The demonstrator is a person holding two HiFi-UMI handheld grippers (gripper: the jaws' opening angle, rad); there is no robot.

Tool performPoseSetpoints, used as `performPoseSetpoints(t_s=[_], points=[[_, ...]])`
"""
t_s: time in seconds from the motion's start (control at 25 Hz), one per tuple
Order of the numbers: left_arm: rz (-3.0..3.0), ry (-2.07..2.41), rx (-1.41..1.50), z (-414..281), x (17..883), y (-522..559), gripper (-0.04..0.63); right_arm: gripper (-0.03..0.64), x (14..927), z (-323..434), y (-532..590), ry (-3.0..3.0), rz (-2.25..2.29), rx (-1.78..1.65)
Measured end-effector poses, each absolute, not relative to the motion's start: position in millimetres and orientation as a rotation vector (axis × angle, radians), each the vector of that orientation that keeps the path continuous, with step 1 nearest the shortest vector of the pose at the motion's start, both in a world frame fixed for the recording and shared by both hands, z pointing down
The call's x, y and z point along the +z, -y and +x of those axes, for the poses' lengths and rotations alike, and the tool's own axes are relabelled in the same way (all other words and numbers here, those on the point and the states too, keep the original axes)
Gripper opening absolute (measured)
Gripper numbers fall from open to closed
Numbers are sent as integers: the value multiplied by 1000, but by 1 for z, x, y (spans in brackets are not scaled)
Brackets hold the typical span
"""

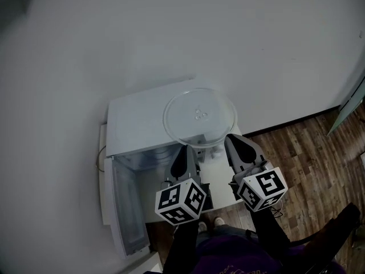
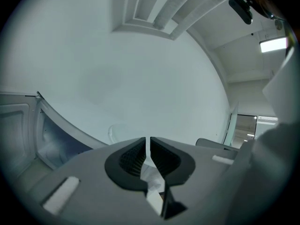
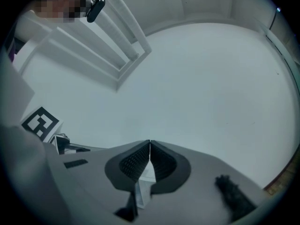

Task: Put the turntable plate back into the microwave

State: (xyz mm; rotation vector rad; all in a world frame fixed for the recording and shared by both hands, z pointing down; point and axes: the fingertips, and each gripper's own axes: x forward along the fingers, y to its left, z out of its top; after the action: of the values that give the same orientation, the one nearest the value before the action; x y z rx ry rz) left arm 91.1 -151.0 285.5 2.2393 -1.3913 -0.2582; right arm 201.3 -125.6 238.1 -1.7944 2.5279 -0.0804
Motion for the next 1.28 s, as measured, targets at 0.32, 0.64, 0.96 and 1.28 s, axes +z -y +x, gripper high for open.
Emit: performPoseSetpoints(t_s=[0.32,0.64,0.96,1.28], points=[[2046,1239,-363,90,320,168,97,12,253,247,156,-2592,-1756,-191],[1876,1226,-488,84,337,174,131,131,284,286,191,-2567,-1769,-464],[1760,1193,-534,86,340,184,200,155,309,293,224,-2522,-1685,-700],[1720,1125,-529,100,342,199,215,155,326,289,234,-2427,-1472,-1030]])
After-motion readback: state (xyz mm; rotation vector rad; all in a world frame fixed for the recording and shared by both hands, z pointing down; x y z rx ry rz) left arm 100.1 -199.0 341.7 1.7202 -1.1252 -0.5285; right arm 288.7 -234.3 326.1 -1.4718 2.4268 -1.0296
